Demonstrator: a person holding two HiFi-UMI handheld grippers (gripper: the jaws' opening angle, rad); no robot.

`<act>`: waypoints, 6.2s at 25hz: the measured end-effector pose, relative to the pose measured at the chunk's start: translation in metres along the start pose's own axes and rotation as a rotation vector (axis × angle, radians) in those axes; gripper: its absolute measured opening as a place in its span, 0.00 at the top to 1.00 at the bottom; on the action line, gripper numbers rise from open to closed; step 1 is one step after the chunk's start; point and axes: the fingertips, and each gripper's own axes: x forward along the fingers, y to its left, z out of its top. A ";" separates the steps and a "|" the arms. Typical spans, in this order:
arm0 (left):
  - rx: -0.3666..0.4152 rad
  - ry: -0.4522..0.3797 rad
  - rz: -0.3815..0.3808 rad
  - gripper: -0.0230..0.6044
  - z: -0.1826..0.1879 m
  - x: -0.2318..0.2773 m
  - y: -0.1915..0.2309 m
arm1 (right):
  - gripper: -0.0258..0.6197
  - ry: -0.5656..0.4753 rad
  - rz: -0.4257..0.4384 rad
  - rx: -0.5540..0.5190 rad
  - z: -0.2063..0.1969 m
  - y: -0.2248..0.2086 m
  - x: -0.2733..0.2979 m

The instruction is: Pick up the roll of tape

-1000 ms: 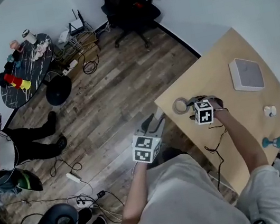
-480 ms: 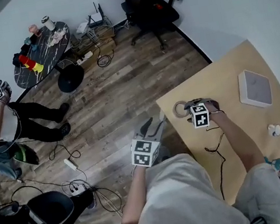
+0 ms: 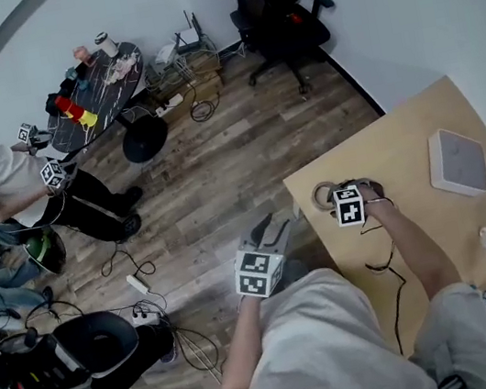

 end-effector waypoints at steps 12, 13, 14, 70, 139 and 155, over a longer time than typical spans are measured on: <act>-0.075 -0.016 0.076 0.69 -0.016 -0.007 -0.007 | 0.89 0.001 0.044 -0.030 0.011 0.004 0.008; -0.080 -0.014 0.079 0.69 -0.017 -0.002 -0.013 | 0.89 0.004 0.053 -0.027 0.002 0.007 0.007; -0.082 -0.012 0.080 0.69 -0.020 0.003 -0.018 | 0.89 0.015 0.070 -0.014 -0.010 0.011 0.008; -0.053 -0.021 0.077 0.96 -0.009 0.007 -0.003 | 0.89 0.001 0.000 -0.028 0.008 -0.011 -0.005; -0.082 -0.026 0.034 0.96 -0.010 0.020 0.006 | 0.89 -1.378 0.060 1.355 0.060 -0.013 -0.136; -0.084 -0.040 0.050 0.96 -0.010 0.011 -0.003 | 0.89 -1.200 -0.110 1.232 0.066 -0.002 -0.133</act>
